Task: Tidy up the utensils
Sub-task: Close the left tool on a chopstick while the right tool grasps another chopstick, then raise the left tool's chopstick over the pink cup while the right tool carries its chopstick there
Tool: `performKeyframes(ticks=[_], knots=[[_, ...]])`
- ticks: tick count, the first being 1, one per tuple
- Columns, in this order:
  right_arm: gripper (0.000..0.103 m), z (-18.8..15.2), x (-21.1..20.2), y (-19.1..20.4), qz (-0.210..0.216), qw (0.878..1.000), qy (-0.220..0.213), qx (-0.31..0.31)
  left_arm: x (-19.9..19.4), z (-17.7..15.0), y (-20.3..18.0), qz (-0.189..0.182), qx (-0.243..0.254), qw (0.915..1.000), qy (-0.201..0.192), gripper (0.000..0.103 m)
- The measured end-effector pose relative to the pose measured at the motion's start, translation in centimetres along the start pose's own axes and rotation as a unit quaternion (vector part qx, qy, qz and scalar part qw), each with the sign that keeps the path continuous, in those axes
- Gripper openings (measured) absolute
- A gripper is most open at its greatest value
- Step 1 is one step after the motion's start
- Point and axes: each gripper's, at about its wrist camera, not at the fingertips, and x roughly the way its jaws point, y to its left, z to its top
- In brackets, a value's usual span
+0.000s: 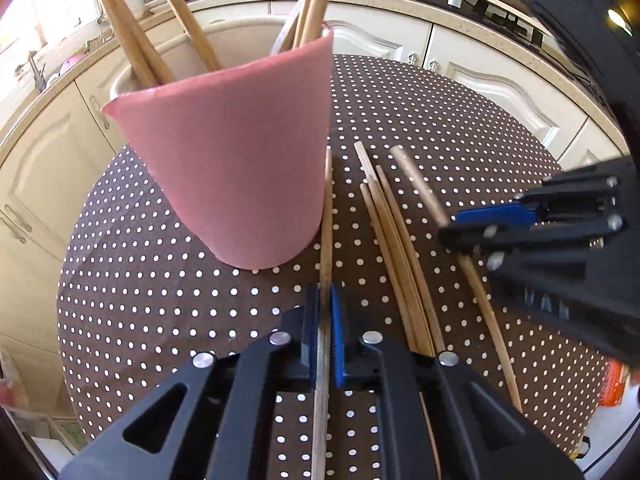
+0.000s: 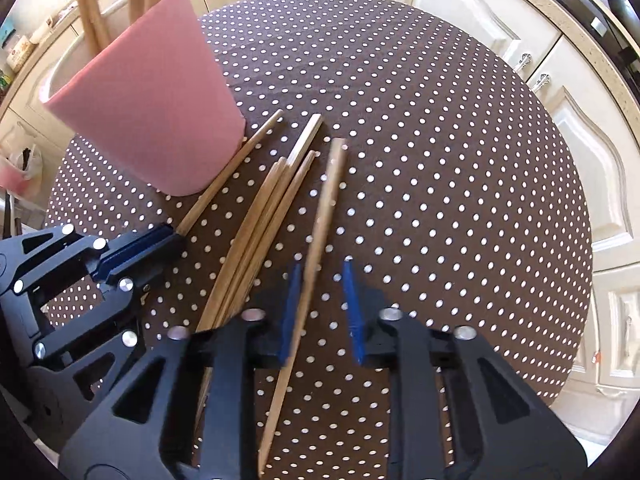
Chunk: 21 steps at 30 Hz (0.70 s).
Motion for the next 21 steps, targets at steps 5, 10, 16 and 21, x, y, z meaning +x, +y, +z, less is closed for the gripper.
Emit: performKeyframes(ticks=[5, 10, 16, 21], knots=[[0.006, 0.0, -0.3, -1.8, 0.039, 0.999, -0.016, 0.029, -0.2, -1.5, 0.3, -0.023, -0.005, 0.9997, -0.010, 0.006], [0.006, -3.2, -1.3, -3.6, 0.089, 0.993, -0.052, 0.057, -1.9, -3.2, -0.3, -0.040, 0.005, 0.9984, -0.041, 0.006], [0.006, -6.6, -5.1, -5.1, 0.139, 0.979, -0.130, 0.076, -5.8, -4.8, -1.8, -0.074, 0.023, 0.9917, -0.103, 0.006], [0.006, -9.1, -9.9, -5.1, 0.177, 0.956, -0.220, 0.078, -10.3, -5.9, -1.6, -0.109, 0.022, 0.9769, -0.183, 0.006]])
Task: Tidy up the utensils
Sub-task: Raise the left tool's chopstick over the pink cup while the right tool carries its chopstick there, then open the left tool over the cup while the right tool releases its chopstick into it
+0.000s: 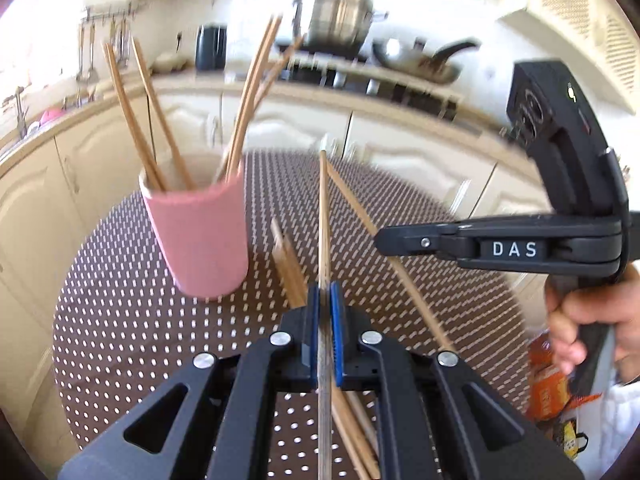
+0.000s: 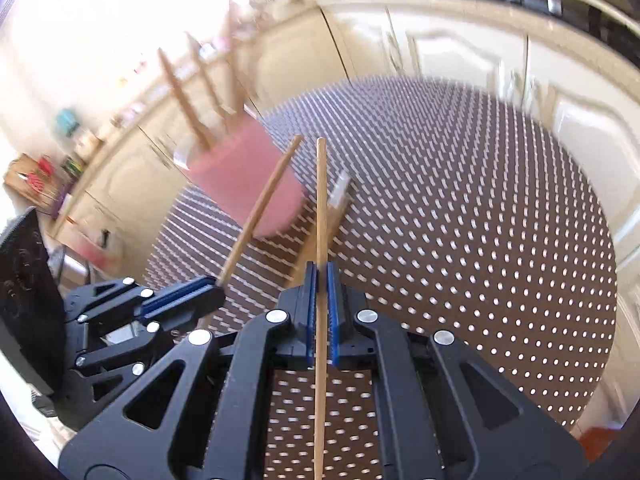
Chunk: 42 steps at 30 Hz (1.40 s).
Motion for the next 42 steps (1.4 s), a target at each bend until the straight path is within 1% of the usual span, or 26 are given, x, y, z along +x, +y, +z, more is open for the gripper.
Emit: performKeyframes(ticks=[3, 6, 8, 9, 12, 17, 19, 23, 26, 27, 30, 31, 32, 35, 39, 42], knots=[[0.006, 0.3, -2.5, 2.0, 0.018, 0.998, -0.058, -0.013, -2.0, 0.8, 0.4, 0.000, -0.011, 0.9990, -0.043, 0.006], [0.006, 0.3, -4.7, 3.8, 0.033, 0.994, -0.104, -0.025, -3.7, 1.8, 1.4, 0.003, -0.027, 0.9959, -0.086, 0.006], [0.006, 1.9, -5.0, 4.5, 0.043, 0.991, -0.125, -0.027, -4.2, 2.7, 1.9, 0.010, -0.034, 0.9930, -0.113, 0.006], [0.006, 2.1, -5.2, 5.2, 0.048, 0.989, -0.138, -0.028, -4.7, 2.9, 1.6, 0.010, -0.038, 0.9915, -0.124, 0.006], [0.006, 3.1, -5.5, 7.6, 0.043, 0.981, -0.181, -0.051, -5.6, 3.9, 2.5, 0.017, -0.052, 0.9852, -0.162, 0.006], [0.006, 4.7, -4.1, 9.7, 0.040, 0.966, -0.243, -0.080, -6.3, 5.8, 3.8, 0.039, -0.063, 0.9712, -0.227, 0.006], [0.006, 5.2, -3.7, 10.4, 0.040, 0.956, -0.276, -0.093, -6.1, 6.9, 4.1, 0.050, -0.064, 0.9651, -0.249, 0.006], [0.006, 6.8, -2.9, 11.6, 0.036, 0.939, -0.322, -0.118, -5.6, 8.3, 5.2, 0.061, -0.072, 0.9507, -0.296, 0.006], [0.006, 8.0, -1.9, 11.5, 0.033, 0.930, -0.345, -0.123, -5.5, 9.1, 6.0, 0.073, -0.077, 0.9410, -0.322, 0.006], [0.006, 8.2, -1.7, 11.5, 0.033, 0.927, -0.352, -0.124, -5.3, 9.5, 6.2, 0.080, -0.079, 0.9363, -0.333, 0.006], [0.006, 9.0, -0.7, 11.5, 0.030, 0.920, -0.367, -0.131, -4.5, 10.7, 6.9, 0.087, -0.080, 0.9285, -0.352, 0.006], [0.006, 9.2, -0.4, 11.4, 0.031, 0.918, -0.372, -0.134, -4.2, 11.0, 7.0, 0.086, -0.078, 0.9283, -0.353, 0.006], [0.006, 9.5, 0.1, 11.3, 0.032, 0.917, -0.374, -0.136, -3.7, 11.2, 7.1, 0.093, -0.077, 0.9255, -0.359, 0.006], [0.006, 9.8, 1.0, 10.5, 0.033, 0.914, -0.383, -0.131, -2.7, 11.4, 7.8, 0.101, -0.083, 0.9209, -0.367, 0.006], [0.006, 9.6, 2.2, 9.7, 0.043, 0.912, -0.386, -0.129, -1.4, 11.2, 8.3, 0.108, -0.084, 0.9196, -0.368, 0.006], [0.006, 9.2, 2.8, 9.2, 0.049, 0.914, -0.382, -0.126, -0.7, 10.7, 8.5, 0.112, -0.091, 0.9184, -0.369, 0.006]])
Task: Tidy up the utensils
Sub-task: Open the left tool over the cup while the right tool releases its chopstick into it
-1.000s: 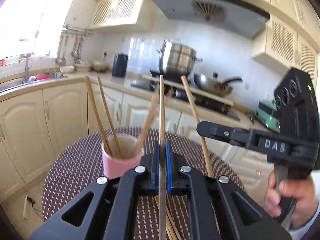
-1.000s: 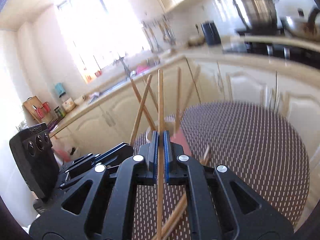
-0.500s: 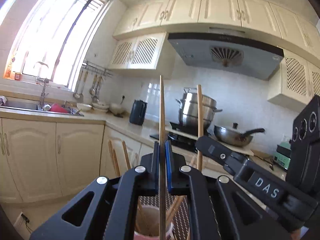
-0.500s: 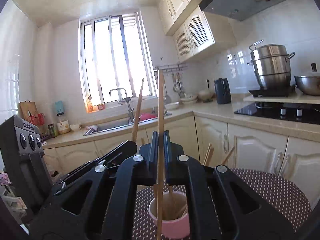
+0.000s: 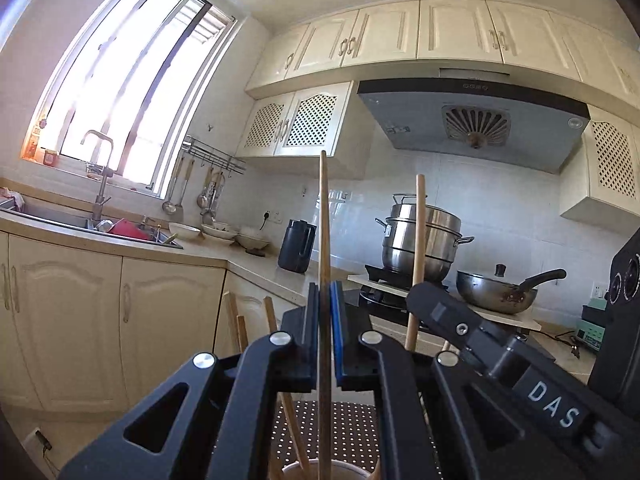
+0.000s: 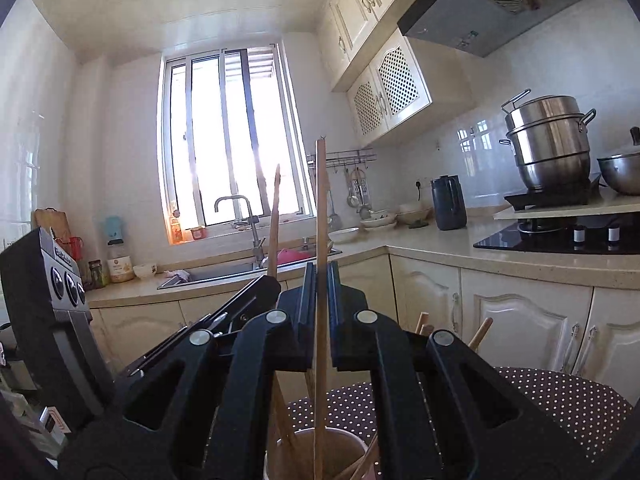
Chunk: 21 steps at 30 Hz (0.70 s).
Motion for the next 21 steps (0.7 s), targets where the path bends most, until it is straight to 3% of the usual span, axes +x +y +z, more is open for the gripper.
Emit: performKeyframes(ticks=[11, 21], knots=[[0.006, -1.4, -1.8, -1.3, -0.004, 1.000, 0.023, 0.007, -0.7, -2.2, 0.3, 0.013, 0.005, 0.9996, 0.024, 0.006], [0.006, -3.3, -3.3, -0.2, 0.001, 0.998, 0.062, -0.003, -3.1, -3.6, 0.2, 0.007, 0.026, 0.9978, 0.061, 0.006]])
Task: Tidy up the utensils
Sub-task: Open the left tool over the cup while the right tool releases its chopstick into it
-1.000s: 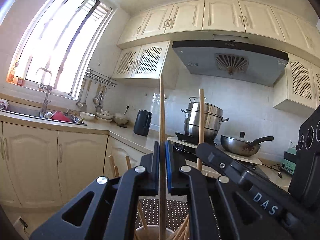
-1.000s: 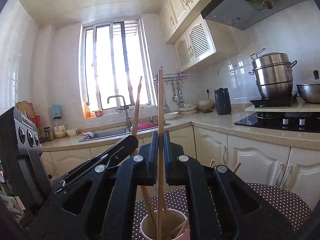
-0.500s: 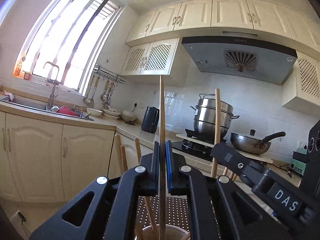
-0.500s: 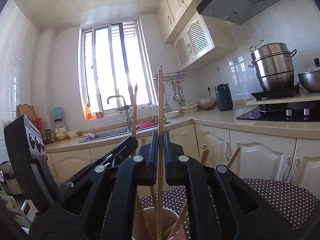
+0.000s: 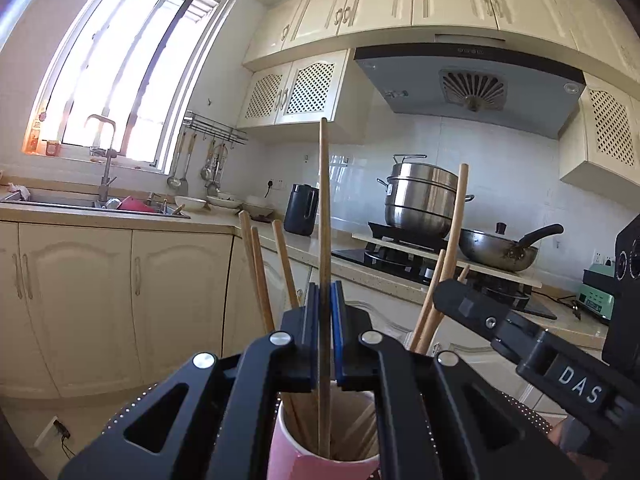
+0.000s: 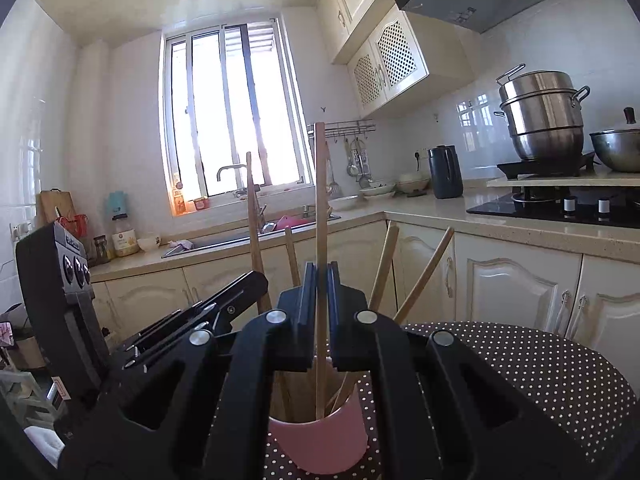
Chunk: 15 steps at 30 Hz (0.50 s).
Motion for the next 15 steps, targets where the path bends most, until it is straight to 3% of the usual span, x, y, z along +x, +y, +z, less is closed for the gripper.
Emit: performKeyframes(ticks=[13, 15], knots=[[0.007, -2.7, 0.1, 1.1, -0.002, 0.999, 0.054, 0.009, -1.7, -1.5, -0.3, 0.001, 0.033, 0.9980, 0.054, 0.009], [0.007, -2.5, -0.1, 1.3, 0.001, 0.998, 0.057, 0.015, -2.2, -1.3, -0.2, 0.004, 0.035, 0.9979, 0.054, 0.025]])
